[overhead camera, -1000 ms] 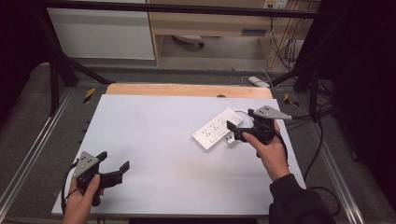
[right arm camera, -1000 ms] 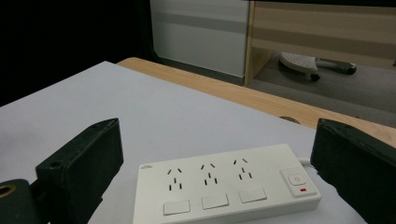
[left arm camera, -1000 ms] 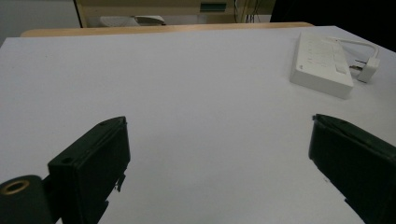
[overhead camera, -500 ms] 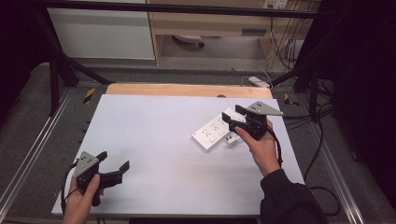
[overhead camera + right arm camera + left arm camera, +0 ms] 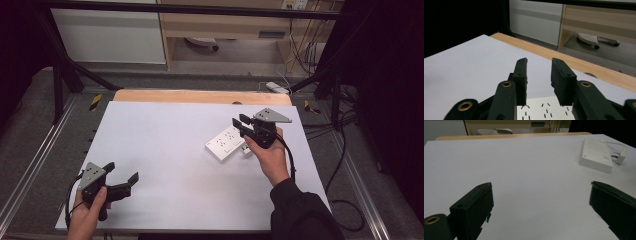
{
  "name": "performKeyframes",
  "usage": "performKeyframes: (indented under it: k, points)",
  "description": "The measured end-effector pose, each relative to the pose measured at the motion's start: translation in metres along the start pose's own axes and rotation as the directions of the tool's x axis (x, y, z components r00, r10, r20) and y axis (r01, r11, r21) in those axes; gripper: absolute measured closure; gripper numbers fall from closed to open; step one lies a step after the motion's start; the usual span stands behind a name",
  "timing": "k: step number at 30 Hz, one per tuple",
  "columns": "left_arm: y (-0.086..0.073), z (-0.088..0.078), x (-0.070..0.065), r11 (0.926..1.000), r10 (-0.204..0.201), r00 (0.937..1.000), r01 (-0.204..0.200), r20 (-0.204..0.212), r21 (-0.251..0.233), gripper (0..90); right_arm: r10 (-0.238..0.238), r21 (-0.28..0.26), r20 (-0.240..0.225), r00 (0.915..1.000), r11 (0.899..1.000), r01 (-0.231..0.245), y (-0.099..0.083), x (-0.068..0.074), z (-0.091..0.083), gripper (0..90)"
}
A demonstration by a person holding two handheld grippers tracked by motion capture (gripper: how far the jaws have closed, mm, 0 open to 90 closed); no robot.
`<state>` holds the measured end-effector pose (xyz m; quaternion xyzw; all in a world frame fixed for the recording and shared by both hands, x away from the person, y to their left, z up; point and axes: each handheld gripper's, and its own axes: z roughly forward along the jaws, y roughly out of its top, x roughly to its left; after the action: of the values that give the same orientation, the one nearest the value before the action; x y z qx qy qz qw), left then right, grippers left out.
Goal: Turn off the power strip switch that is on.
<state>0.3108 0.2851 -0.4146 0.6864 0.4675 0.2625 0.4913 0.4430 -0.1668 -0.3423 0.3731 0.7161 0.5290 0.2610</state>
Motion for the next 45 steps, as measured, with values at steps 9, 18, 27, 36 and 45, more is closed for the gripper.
performKeyframes:
  k: [9, 18, 27, 36, 45]
  points:
    - [0.0, 0.0, 0.0, 1.0, 0.0, 1.0, 0.0, 0.001, 0.0, 5.2, -0.024, 0.021, -0.021, 0.9995, 0.999, 0.025, -0.005, 0.005, 0.013, 80.2]
    - [0.0, 0.0, 0.0, 1.0, 0.0, 1.0, 0.0, 0.002, 0.002, 5.2, -0.058, 0.044, -0.048, 0.9972, 0.997, 0.06, -0.01, 0.012, 0.023, 88.4]
    - [0.0, 0.0, 0.0, 1.0, 0.003, 1.0, -0.003, 0.002, -0.002, 5.3, -0.057, 0.074, -0.047, 0.9972, 0.995, 0.06, -0.014, 0.015, 0.031, 90.0]
    - [0.0, 0.0, 0.0, 0.9999, 0.01, 0.9999, -0.01, 0.003, 0.005, 5.3, -0.038, 0.133, -0.054, 0.9978, 0.99, 0.045, -0.021, 0.016, 0.039, 90.0]
    - [0.001, 0.0, -0.001, 0.9999, 0.012, 0.9999, -0.012, 0.002, 0.001, 5.2, -0.039, 0.165, -0.06, 0.9974, 0.985, 0.049, -0.029, 0.019, 0.045, 90.0]
